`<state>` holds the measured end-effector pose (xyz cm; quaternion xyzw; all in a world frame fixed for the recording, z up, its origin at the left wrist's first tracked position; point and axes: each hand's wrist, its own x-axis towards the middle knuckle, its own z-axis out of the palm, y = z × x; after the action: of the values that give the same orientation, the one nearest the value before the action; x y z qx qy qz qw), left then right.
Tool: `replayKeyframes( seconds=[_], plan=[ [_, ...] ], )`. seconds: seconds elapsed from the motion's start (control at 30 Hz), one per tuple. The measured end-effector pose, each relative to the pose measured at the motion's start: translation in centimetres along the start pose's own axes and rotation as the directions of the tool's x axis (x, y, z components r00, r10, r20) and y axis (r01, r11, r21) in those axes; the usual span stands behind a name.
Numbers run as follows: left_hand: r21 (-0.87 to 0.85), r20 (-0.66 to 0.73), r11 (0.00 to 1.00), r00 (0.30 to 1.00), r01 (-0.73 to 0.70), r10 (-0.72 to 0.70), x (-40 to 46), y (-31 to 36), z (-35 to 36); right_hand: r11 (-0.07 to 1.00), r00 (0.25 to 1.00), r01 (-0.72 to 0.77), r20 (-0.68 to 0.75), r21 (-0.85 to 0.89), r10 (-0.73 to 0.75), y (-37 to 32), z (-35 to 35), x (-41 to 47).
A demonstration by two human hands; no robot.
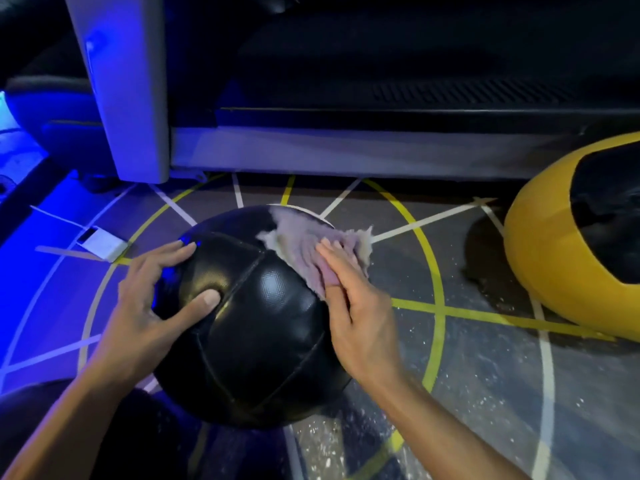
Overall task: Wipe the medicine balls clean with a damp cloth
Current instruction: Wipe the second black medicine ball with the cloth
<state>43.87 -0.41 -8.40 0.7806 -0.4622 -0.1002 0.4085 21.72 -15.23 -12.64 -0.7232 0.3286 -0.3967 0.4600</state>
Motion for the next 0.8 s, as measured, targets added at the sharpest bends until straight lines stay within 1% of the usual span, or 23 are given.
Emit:
replayKeyframes(
  seconds=[0.03, 0.07, 0.1, 0.13, 0.17, 0.2, 0.23, 0.27, 0.33, 0.37, 0.43, 0.5, 0.53, 0.57, 0.6, 0.63, 0.67, 0.7, 0.73, 0.77, 0.8],
  plan=[
    [-0.007, 0.003, 1.000, 1.000, -0.004, 0.004, -0.2, 0.0, -0.1, 0.998, 0.999, 0.052, 0.000, -0.026, -0.052, 0.9, -0.1, -0.1],
    [-0.012, 0.003, 1.000, 1.000, -0.004, 0.004, -0.3, 0.0, -0.1, 0.997, 0.999, 0.029, -0.016, -0.067, -0.030, 2.0, -0.6, -0.2],
    [-0.015, 0.003, 1.000, 1.000, 0.002, -0.002, -0.3, -0.1, -0.2, 0.991, 0.998, -0.060, -0.034, -0.119, 0.057, 3.6, -1.3, -0.1],
    [-0.014, 0.008, 1.000, 1.000, 0.010, -0.010, -0.4, -0.3, -0.3, 0.965, 0.984, -0.178, -0.019, -0.195, 0.177, 5.3, -2.2, 0.2],
    [-0.014, 0.014, 1.000, 1.000, 0.014, -0.014, -0.4, -0.4, -0.4, 0.906, 0.947, -0.303, 0.015, -0.297, 0.322, 7.1, -3.1, 0.3],
    [-0.018, 0.011, 1.000, 1.000, 0.010, -0.009, -0.4, -0.4, -0.4, 0.837, 0.896, -0.395, 0.042, -0.379, 0.442, 8.8, -4.0, 0.3],
    [-0.023, 0.004, 1.000, 1.000, 0.002, -0.002, -0.5, -0.5, -0.6, 0.781, 0.856, -0.457, 0.029, -0.425, 0.517, 10.2, -5.2, 0.1],
    [-0.033, 0.004, 0.999, 1.000, 0.001, -0.001, -0.6, -0.5, -0.7, 0.747, 0.832, -0.510, -0.027, -0.427, 0.554, 11.1, -6.4, -0.2],
    [-0.063, 0.012, 0.998, 1.000, 0.003, -0.002, -0.8, -0.6, -0.8, 0.739, 0.823, -0.563, -0.169, -0.370, 0.542, 11.8, -8.1, -1.3],
    [-0.074, 0.015, 0.997, 1.000, 0.004, -0.003, -1.0, -0.6, -0.8, 0.747, 0.829, -0.557, -0.188, -0.363, 0.527, 11.6, -8.4, -2.0],
    [-0.087, 0.012, 0.996, 1.000, 0.002, -0.001, -0.9, -0.5, -0.6, 0.781, 0.840, -0.536, -0.110, -0.321, 0.532, 10.6, -7.1, -3.6],
    [-0.080, 0.005, 0.997, 1.000, 0.003, -0.003, -0.7, -0.3, -0.4, 0.811, 0.820, -0.566, 0.000, -0.152, 0.572, 8.4, -4.4, -4.8],
    [-0.076, 0.005, 0.997, 1.000, -0.003, 0.003, -0.6, -0.3, -0.3, 0.814, 0.816, -0.577, 0.001, -0.063, 0.578, 6.9, -3.2, -5.2],
    [-0.075, 0.004, 0.997, 1.000, -0.010, 0.010, -0.5, -0.4, -0.1, 0.832, 0.832, -0.555, -0.024, -0.019, 0.555, 5.3, -2.5, -5.4],
    [-0.075, 0.001, 0.997, 1.000, -0.009, 0.009, -0.4, -0.6, -0.1, 0.873, 0.872, -0.488, -0.048, -0.008, 0.487, 3.6, -2.1, -5.5],
    [-0.072, -0.001, 0.997, 1.000, -0.005, 0.005, -0.2, -0.7, -0.1, 0.924, 0.923, -0.383, -0.064, -0.022, 0.381, 2.2, -2.0, -5.5],
    [-0.067, -0.001, 0.998, 1.000, -0.006, 0.006, -0.1, -0.9, -0.2, 0.964, 0.964, -0.264, -0.049, -0.040, 0.262, 1.0, -2.2, -5.5],
    [-0.063, -0.002, 0.998, 1.000, -0.005, 0.005, -0.1, -1.0, -0.2, 0.981, 0.984, -0.179, -0.029, -0.074, 0.177, 1.0, -2.4, -5.6],
    [-0.060, -0.002, 0.998, 1.000, 0.004, -0.004, -0.1, -0.9, -0.2, 0.979, 0.987, -0.157, 0.010, -0.129, 0.160, 1.9, -2.5, -5.6],
    [-0.063, 0.000, 0.998, 1.000, 0.013, -0.013, -0.2, -0.8, -0.3, 0.963, 0.980, -0.187, 0.037, -0.195, 0.198, 3.2, -2.9, -5.5],
    [-0.071, -0.002, 0.997, 1.000, 0.015, -0.015, -0.3, -0.6, -0.3, 0.922, 0.949, -0.284, 0.058, -0.263, 0.309, 4.8, -3.4, -5.3]
  ],
)
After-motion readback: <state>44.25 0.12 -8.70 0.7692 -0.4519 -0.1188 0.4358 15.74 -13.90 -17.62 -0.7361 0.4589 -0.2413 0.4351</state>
